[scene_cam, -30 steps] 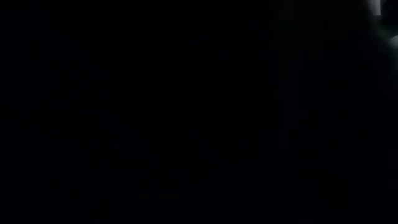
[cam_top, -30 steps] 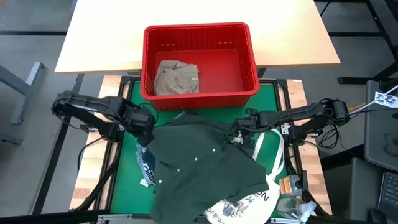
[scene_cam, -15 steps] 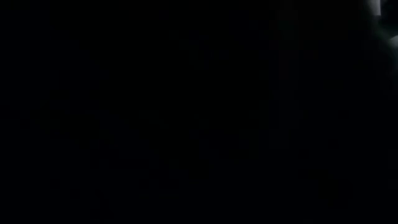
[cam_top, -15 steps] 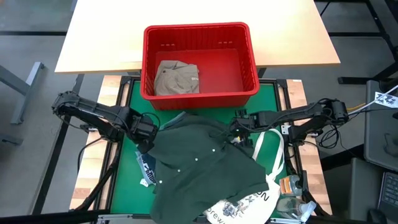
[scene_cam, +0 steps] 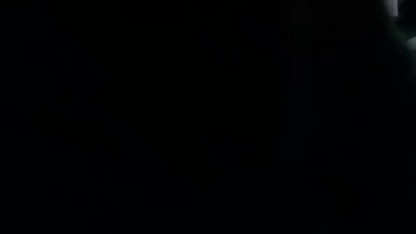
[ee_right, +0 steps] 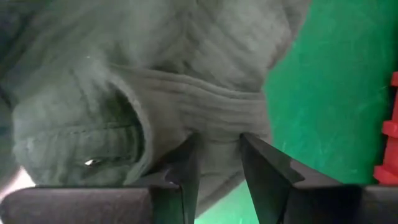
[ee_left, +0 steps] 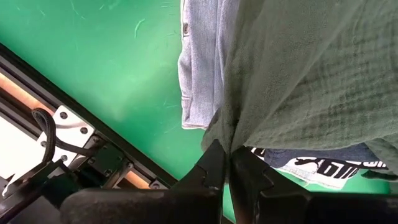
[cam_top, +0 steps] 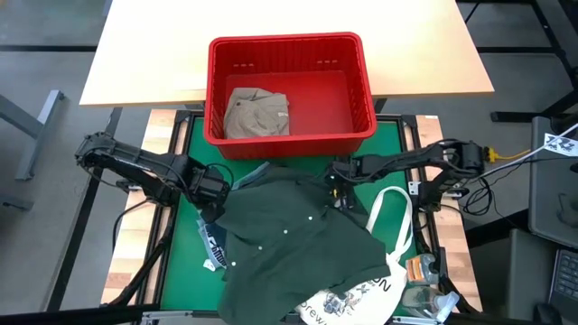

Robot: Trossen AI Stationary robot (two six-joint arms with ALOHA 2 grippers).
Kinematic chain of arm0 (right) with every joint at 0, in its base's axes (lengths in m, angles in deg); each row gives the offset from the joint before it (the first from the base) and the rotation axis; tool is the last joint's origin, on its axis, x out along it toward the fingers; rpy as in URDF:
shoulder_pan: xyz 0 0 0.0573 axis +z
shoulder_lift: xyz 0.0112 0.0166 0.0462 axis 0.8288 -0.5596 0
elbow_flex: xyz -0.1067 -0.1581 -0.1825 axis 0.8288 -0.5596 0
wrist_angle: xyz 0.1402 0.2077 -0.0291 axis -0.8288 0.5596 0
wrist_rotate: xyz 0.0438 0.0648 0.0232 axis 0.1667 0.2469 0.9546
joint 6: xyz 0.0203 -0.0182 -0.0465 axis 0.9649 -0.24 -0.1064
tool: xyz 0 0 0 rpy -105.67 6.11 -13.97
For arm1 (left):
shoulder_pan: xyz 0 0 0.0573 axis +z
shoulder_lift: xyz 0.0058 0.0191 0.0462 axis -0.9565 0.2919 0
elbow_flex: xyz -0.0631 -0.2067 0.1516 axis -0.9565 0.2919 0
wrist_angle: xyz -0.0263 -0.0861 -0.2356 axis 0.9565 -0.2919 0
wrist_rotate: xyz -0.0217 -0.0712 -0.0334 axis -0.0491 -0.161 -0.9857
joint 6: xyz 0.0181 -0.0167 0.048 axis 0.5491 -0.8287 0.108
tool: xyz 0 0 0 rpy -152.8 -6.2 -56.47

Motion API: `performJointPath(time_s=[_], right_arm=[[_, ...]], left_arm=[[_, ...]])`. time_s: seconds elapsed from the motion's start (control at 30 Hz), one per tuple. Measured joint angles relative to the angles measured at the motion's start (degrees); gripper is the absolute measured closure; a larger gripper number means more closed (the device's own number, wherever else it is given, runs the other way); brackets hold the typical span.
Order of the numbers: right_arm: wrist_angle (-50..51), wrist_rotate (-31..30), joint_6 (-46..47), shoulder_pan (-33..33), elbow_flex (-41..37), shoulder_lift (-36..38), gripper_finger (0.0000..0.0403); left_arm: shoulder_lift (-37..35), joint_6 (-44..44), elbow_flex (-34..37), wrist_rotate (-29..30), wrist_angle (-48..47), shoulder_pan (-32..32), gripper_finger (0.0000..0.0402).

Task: Fold Laundry from Bin
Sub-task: Fold the dark green polo shirt

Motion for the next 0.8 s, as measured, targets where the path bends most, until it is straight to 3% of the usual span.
performJointPath(time_s=[0.2,0.63,0.8], right_arm=[[0.4,8.48,1.24,-3.24,0.23,-4.23,0.0285],[18.44,4.42,20.24,-5.25,0.31,-4.56,0.0285],[23.11,2.22,23.96,-5.25,0.29,-4.58,0.0285]], left_arm=[[0.0,-0.02,0.0,0.0,-0.02,0.0,0.0396],[0.0,-0.12,0.0,0.75,0.48,0.0,0.0396],[0.0,-0.06,0.0,4.38,2.24,0.0,0.0395]])
